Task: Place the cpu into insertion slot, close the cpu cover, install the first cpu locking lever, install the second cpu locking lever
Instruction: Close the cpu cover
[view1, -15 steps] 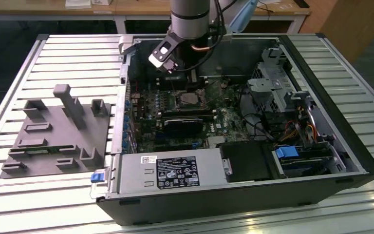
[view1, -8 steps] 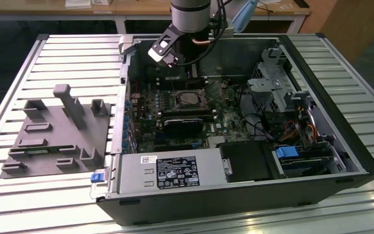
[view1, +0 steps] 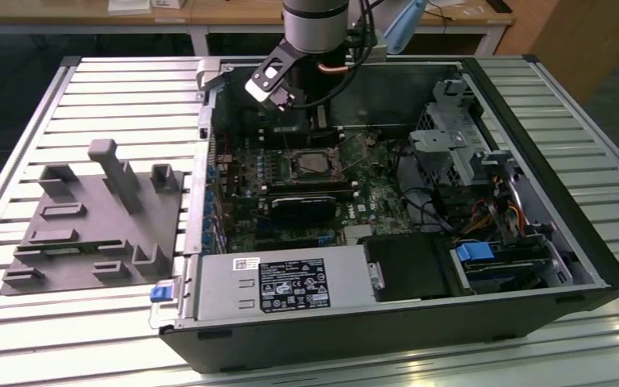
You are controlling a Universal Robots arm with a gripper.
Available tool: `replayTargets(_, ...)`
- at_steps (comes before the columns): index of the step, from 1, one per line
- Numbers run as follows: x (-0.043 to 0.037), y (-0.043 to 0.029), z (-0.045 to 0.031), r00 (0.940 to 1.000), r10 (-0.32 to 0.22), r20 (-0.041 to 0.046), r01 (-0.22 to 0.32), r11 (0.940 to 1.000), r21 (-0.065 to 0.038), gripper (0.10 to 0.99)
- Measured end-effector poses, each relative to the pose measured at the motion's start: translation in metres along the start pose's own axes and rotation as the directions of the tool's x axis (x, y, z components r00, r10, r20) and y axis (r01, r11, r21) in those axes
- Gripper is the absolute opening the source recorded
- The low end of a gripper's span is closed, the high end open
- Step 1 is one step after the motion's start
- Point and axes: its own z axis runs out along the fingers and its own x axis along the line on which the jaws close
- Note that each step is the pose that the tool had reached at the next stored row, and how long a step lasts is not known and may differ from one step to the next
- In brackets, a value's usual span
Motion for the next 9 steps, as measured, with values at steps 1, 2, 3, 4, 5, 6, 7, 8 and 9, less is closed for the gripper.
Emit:
replayTargets(1,0.0000,0.0000,0.0000,1.0000,0.000,0.0000,0.000,1.0000,0.000,0.102)
replayTargets(2,0.0000,0.0000,-0.0001,1.0000,0.000,-0.0001,0.000,1.0000,0.000,0.102)
replayTargets(3,0.0000,0.0000,-0.0001,1.0000,0.000,-0.0001,0.000,1.0000,0.000,0.102)
replayTargets(4,0.0000,0.0000,-0.0002,1.0000,0.000,-0.0001,0.000,1.0000,0.000,0.102)
replayTargets(5,0.0000,0.0000,-0.0004,1.0000,0.000,0.0000,0.000,1.0000,0.000,0.102)
replayTargets(6,0.0000,0.0000,-0.0004,1.0000,0.000,-0.0001,0.000,1.0000,0.000,0.102)
replayTargets(7,0.0000,0.0000,-0.0005,1.0000,0.000,-0.0001,0.000,1.0000,0.000,0.102)
replayTargets(8,0.0000,0.0001,-0.0005,1.0000,0.000,0.0000,0.000,1.0000,0.000,0.102)
replayTargets(9,0.0000,0.0001,-0.0006,1.0000,0.000,0.0000,0.000,1.0000,0.000,0.102)
